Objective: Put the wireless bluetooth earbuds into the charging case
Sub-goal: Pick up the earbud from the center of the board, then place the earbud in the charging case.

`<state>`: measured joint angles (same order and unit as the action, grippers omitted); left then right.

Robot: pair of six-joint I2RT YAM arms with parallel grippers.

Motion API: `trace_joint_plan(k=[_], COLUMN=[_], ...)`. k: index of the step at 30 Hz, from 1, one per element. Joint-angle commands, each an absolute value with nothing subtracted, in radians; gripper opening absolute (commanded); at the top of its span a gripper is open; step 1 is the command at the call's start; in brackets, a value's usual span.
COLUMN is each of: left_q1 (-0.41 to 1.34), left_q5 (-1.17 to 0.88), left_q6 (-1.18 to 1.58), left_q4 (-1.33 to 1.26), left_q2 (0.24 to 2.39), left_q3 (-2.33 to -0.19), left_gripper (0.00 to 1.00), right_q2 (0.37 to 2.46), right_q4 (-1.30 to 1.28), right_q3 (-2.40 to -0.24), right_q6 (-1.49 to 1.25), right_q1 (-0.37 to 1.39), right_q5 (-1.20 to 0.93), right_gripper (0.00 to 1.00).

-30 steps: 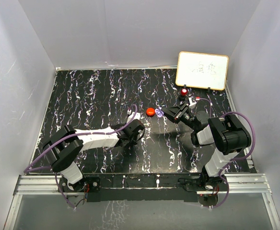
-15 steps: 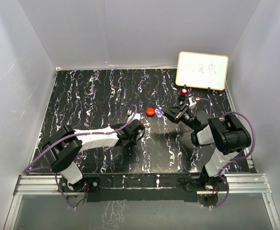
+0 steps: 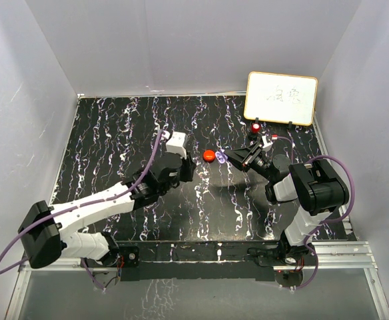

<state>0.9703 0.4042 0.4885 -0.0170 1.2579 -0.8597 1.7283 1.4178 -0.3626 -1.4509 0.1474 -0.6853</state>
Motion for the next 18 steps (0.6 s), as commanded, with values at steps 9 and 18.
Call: trace_joint_plan(k=[9, 18], left_q1=[0.936, 0.898], left_q5=[0.285, 0.282], left_q6=[0.441, 0.498], left_q4=[-0.462, -0.791], left_q2=[1.333, 1.364], left_q3=[-0.867, -0.797], left_gripper=[0.0, 0.0], right_q2=[1.589, 1.564], right_q4=[1.216, 1.219], right_q3=[-0.412, -0.396], right_q6=[-1.464, -1.589], right_q1=[0.14, 0.14], right_q5=[-0.664, -0.606], right_gripper=[0.0, 0.0])
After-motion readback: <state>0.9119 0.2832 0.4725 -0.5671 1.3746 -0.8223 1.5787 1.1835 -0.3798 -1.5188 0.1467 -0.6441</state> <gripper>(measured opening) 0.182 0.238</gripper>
